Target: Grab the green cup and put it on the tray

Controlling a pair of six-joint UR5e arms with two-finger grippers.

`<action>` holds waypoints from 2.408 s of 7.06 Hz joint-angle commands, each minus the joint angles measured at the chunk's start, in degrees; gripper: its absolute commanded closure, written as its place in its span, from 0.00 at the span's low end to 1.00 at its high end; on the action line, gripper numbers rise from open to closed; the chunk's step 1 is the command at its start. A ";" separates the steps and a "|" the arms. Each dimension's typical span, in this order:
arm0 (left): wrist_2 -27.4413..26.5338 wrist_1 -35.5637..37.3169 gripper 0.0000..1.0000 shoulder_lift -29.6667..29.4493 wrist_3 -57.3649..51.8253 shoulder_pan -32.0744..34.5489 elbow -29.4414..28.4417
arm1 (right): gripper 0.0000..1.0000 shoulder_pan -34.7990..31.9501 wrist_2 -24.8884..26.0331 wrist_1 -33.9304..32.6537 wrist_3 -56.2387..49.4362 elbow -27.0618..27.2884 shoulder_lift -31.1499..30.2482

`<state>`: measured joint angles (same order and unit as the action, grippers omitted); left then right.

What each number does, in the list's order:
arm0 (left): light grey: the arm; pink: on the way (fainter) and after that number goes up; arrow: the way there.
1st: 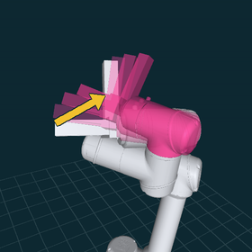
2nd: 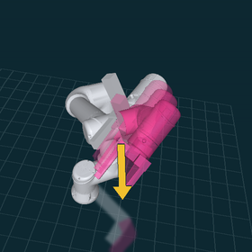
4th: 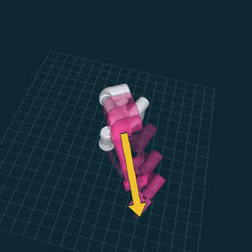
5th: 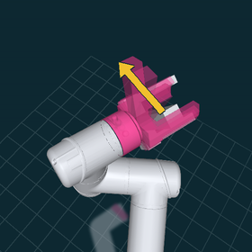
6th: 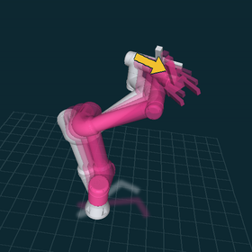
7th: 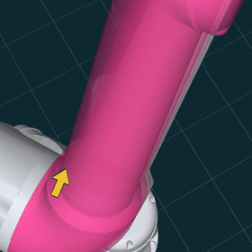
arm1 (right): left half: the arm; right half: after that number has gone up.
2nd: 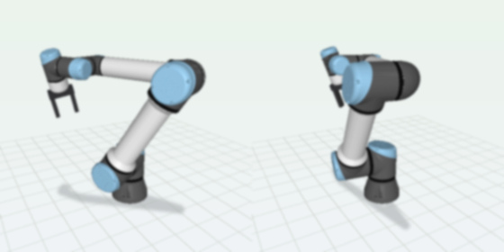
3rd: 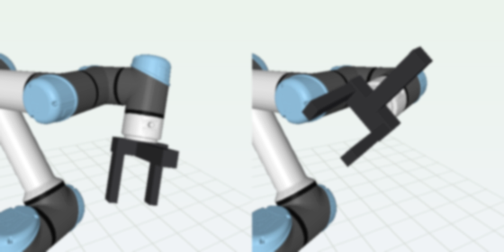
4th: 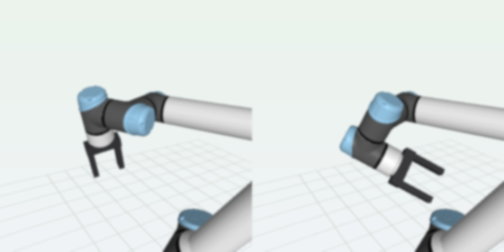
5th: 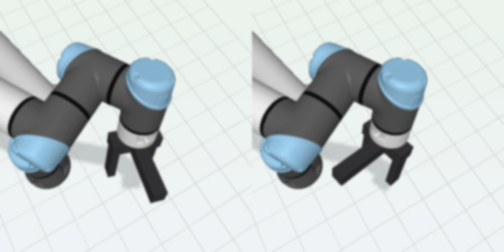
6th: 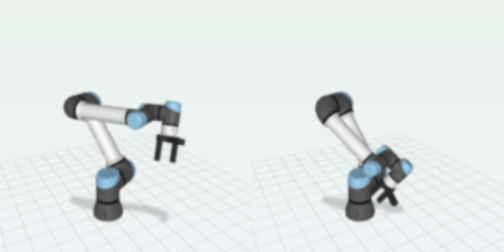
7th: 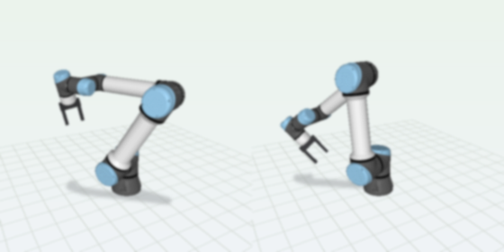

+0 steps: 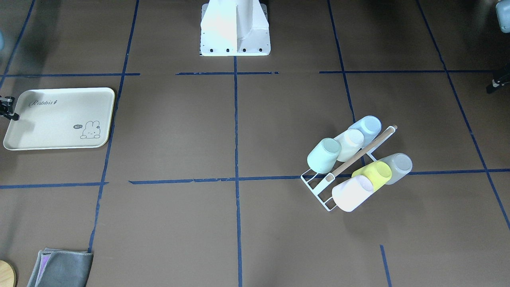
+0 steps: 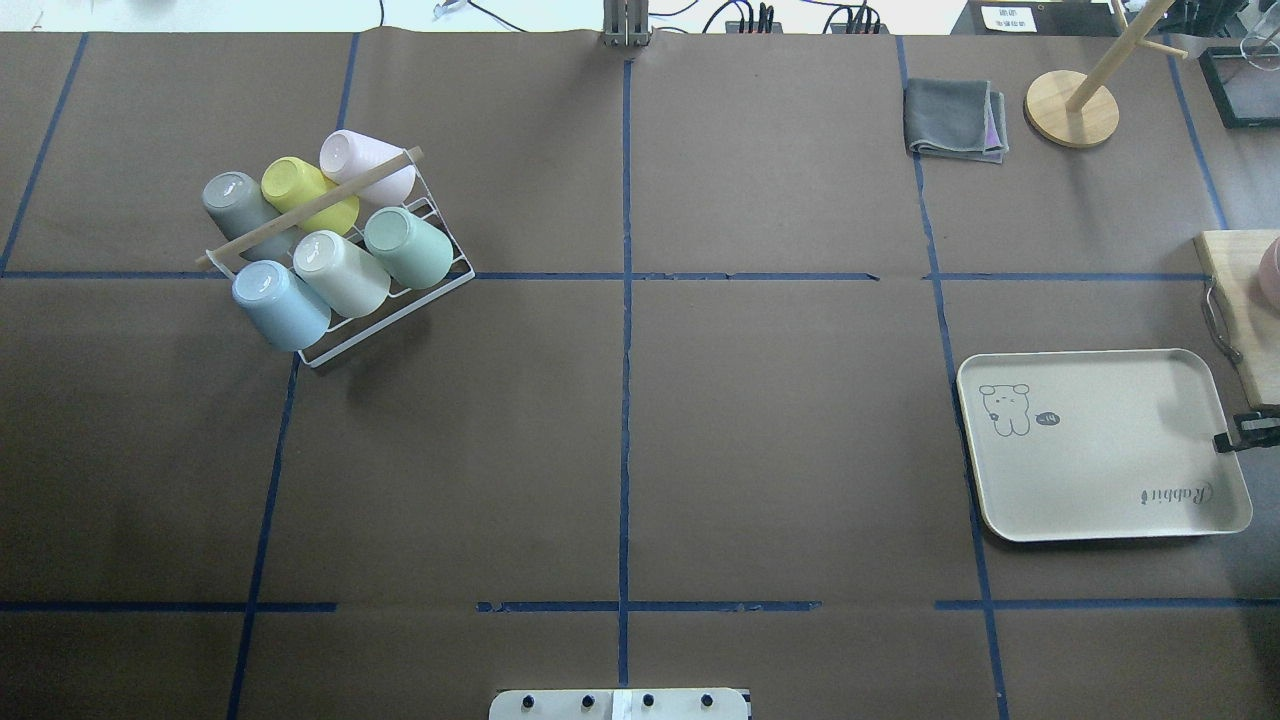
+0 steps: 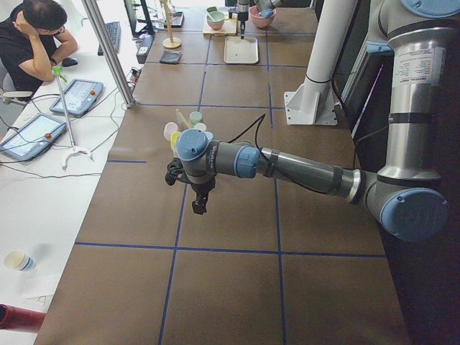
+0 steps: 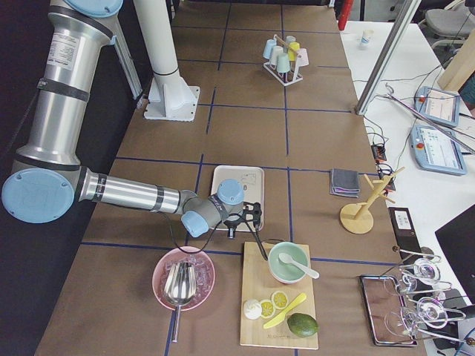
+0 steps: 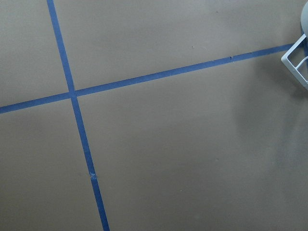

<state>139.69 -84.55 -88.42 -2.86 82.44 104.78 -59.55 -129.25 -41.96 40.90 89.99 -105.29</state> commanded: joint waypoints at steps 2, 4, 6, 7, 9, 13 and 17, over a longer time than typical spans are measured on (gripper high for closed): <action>-0.03 -3.16 0.00 -0.08 -0.21 0.00 -0.89 | 1.00 0.14 -6.60 0.30 5.98 7.91 2.96; -0.03 -3.17 0.00 0.09 -0.12 0.00 -0.90 | 1.00 2.23 -9.96 0.30 14.96 8.45 10.16; -0.03 -3.25 0.01 -0.08 -0.21 -0.09 -1.07 | 1.00 7.67 -8.40 0.21 26.97 8.45 17.10; -0.03 -3.17 0.00 -0.08 -0.21 -0.09 -0.98 | 1.00 11.35 -5.08 0.21 32.87 8.36 20.18; -0.03 -3.25 0.00 -0.17 -0.21 -0.09 -0.98 | 1.00 18.22 2.13 -4.15 39.06 8.36 26.33; -0.03 -3.17 0.00 -0.17 -0.12 -0.09 -0.98 | 1.00 27.20 12.87 -20.36 40.75 8.09 37.79; -0.03 -3.17 0.00 -0.17 -0.21 -0.09 -0.98 | 1.00 29.58 14.19 -20.45 39.87 7.66 38.76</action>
<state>139.66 -87.72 -88.59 -3.07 82.35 103.81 -30.37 -115.53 -62.36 80.87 97.79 -66.74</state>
